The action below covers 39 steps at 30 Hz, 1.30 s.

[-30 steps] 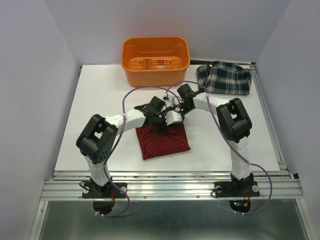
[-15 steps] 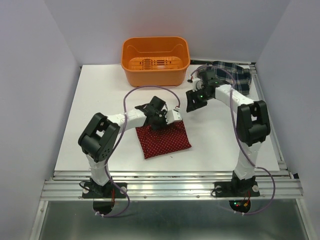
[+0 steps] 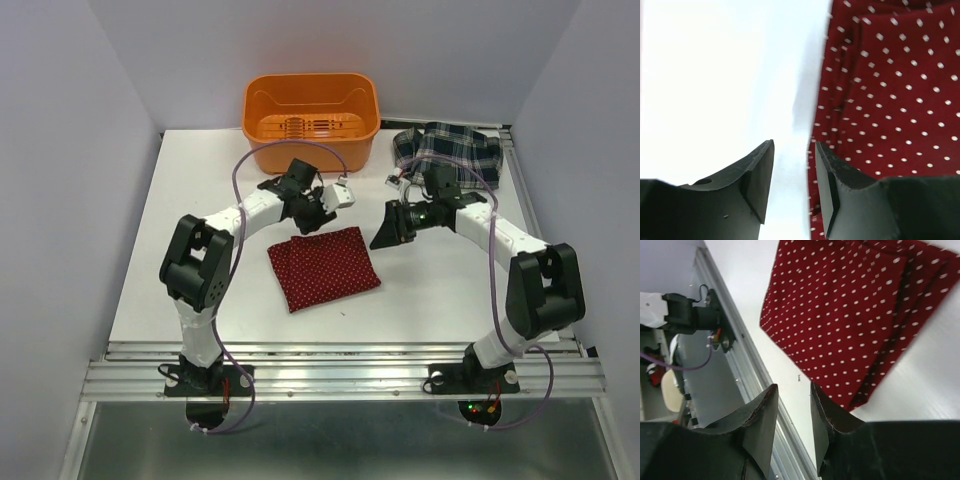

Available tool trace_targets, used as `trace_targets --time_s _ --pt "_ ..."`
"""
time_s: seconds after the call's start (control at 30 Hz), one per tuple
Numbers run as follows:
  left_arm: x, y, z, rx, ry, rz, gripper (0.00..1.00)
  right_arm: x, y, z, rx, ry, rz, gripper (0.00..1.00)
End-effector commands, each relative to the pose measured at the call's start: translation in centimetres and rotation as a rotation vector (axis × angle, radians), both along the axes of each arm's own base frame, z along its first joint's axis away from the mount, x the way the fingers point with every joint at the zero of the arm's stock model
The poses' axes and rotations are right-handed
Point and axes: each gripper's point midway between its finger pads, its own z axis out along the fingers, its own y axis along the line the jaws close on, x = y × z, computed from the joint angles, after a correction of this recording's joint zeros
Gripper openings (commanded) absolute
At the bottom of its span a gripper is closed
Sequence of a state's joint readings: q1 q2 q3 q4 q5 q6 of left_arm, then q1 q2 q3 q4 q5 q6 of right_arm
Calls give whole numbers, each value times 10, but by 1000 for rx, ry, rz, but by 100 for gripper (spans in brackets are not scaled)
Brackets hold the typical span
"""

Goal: Fold and stack the skirts
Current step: Fold the skirt

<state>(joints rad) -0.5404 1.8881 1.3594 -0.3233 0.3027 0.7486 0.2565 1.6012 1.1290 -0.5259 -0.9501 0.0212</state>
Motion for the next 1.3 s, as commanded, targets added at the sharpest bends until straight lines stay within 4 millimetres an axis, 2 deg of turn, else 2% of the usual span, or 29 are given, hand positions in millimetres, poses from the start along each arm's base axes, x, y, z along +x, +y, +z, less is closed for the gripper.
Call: trace_targets --time_s 0.0,0.1,0.13,0.2,0.27,0.3,0.33,0.4,0.43,0.5,0.53,0.6,0.63,0.67,0.7,0.73,0.77,0.83,0.87,0.93,0.97,1.0,1.03,1.07,1.1,1.13,1.2,1.23,1.27 --pt "15 -5 39 -61 -25 9 50 -20 25 23 146 -1 74 38" --pt "19 1 57 -92 -26 43 50 -16 37 23 171 -2 79 38" --pt "19 3 64 -113 -13 59 53 -9 40 26 183 -21 71 38" --pt "11 8 86 -235 65 98 57 -6 46 24 201 0 65 38" --pt "-3 10 104 -336 142 125 57 -3 55 29 247 13 59 39" --pt "-17 7 111 -431 243 146 56 -4 60 25 259 37 61 41" --pt "-31 6 101 -470 314 157 55 -2 66 28 291 48 61 42" --pt "-57 -3 110 -586 442 191 52 6 70 19 295 71 40 44" --pt "-67 -4 93 -620 484 207 51 14 72 20 301 51 31 44" --pt "-80 -8 90 -683 573 261 51 21 79 8 286 66 26 45" --pt "-84 -8 75 -686 596 269 49 26 85 9 284 55 29 45" --pt "-87 -8 61 -685 651 305 48 33 91 0 270 63 25 45" --pt "-88 -6 53 -688 676 321 47 39 92 -15 251 89 9 45" --pt "-86 -5 40 -681 707 343 47 47 95 -17 249 83 3 44" --pt "-84 -3 33 -679 722 365 47 51 96 -23 242 86 -2 44" --pt "-78 2 27 -690 736 400 47 57 97 -42 220 115 -19 44" --pt "-71 5 13 -690 752 428 47 61 99 -48 213 117 -21 44" --pt "-53 15 1 -708 750 473 46 71 102 -58 202 108 -28 44" --pt "-43 27 -13 -711 769 523 46 75 102 -73 183 124 -42 44" --pt "-25 35 -18 -729 763 541 45 84 103 -84 164 118 -62 44" --pt "-19 45 -33 -727 787 575 45 86 103 -90 157 124 -68 44" --pt "-17 45 -35 -741 808 562 45 86 103 -101 146 143 -74 44" --pt "-18 48 -42 -724 831 572 45 89 104 -103 143 143 -80 44" --pt "-9 49 -49 -712 831 570 45 91 103 -107 135 144 -87 44" --pt "-14 51 -53 -693 860 559 45 91 103 -111 130 150 -90 44" --pt "-8 51 -56 -680 849 540 45 94 105 -107 137 143 -88 44" --pt "-9 51 -50 -682 847 502 45 100 107 -94 148 112 -80 46" --pt "-10 50 -38 -685 830 475 46 107 109 -74 157 75 -77 47" --pt "-11 50 -30 -693 818 457 46 108 110 -62 162 61 -73 48"
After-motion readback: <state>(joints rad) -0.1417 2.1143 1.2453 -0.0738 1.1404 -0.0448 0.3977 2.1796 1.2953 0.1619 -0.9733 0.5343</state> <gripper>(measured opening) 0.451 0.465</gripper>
